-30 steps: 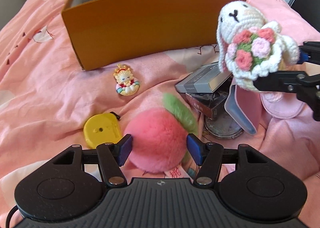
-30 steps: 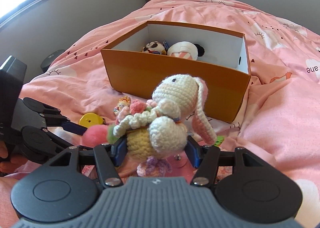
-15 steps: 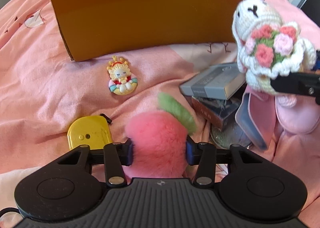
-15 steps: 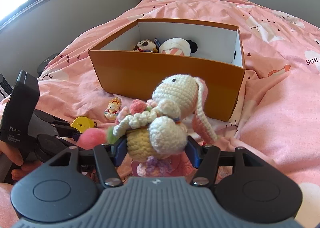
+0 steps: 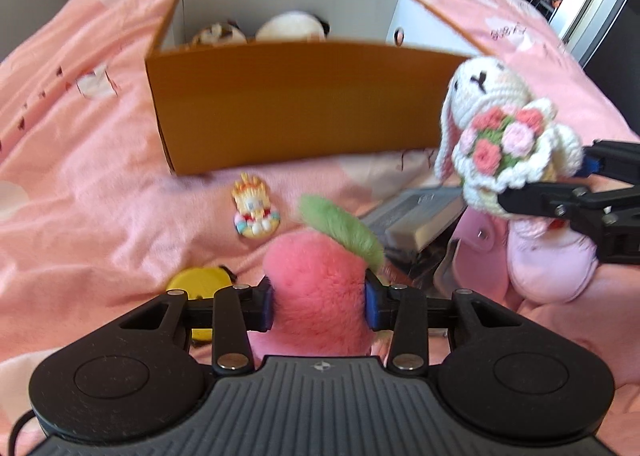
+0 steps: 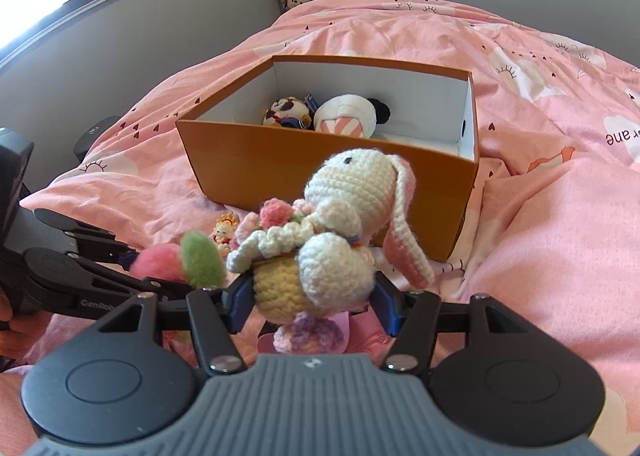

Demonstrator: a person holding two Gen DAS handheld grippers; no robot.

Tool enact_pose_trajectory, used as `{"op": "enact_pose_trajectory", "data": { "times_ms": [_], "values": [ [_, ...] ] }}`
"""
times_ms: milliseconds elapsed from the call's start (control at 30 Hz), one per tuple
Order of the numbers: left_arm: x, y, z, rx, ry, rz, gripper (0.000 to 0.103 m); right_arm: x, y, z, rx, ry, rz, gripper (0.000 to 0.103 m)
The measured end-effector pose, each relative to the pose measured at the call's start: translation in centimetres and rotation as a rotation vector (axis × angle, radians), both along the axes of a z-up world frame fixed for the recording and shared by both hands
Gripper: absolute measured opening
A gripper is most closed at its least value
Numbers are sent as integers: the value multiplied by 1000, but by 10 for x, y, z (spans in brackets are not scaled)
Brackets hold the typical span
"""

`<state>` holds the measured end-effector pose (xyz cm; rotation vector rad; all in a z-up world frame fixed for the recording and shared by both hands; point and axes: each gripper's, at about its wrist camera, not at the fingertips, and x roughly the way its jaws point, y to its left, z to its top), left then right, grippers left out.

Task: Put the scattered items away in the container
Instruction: 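Lift the bunny with right tool while left tool lifts the pom-pom toward the box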

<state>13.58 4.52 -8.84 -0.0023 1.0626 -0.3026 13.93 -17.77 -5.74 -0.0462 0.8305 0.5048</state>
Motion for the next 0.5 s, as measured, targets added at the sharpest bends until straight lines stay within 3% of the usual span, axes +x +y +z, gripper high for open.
{"op": "enact_pose_trajectory", "data": {
  "times_ms": [233,500],
  "values": [
    [9,3,44,-51,-100,-7,46,12,-4,27,23,-68,32,63],
    [38,1,108,-51,-255,-48,46,43,-4,64,33,-151,64,63]
  ]
}}
